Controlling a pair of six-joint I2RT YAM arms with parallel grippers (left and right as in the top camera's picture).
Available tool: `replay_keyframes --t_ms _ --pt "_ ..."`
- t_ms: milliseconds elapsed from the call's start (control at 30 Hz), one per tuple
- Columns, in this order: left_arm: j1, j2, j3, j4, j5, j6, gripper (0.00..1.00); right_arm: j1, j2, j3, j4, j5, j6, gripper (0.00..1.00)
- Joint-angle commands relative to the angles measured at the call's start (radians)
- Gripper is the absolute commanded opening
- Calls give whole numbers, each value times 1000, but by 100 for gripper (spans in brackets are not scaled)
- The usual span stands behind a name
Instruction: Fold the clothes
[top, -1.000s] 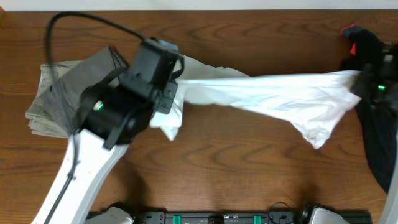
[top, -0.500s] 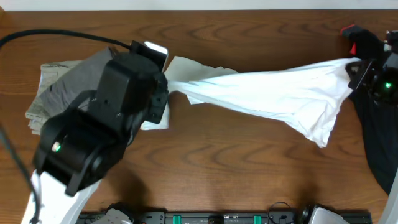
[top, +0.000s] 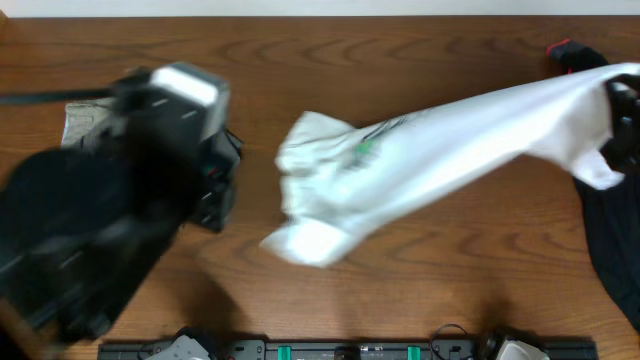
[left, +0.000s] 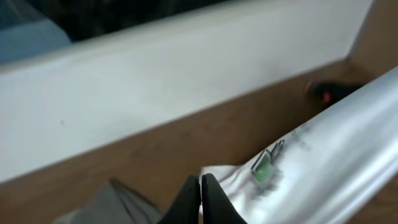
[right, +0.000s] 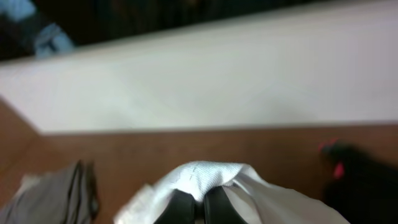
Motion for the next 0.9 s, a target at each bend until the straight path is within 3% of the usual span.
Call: replay_keyframes --t_ms 0,267,533,767,867 --pt "-16 -5 109 -36 -16 8 6 -14 -23 93 -12 107 72 1" --pt "-16 64 90 -238 46 -73 13 -13 2 117 -70 106 80 1" --pt "-16 253 71 -322 124 -74 14 -13 62 117 -23 103 122 1" --pt "-16 326 71 -270 129 -75 14 -13 95 122 270 45 274 1" --pt "-16 328 71 -232 222 -74 17 -13 95 137 443 35 387 1"
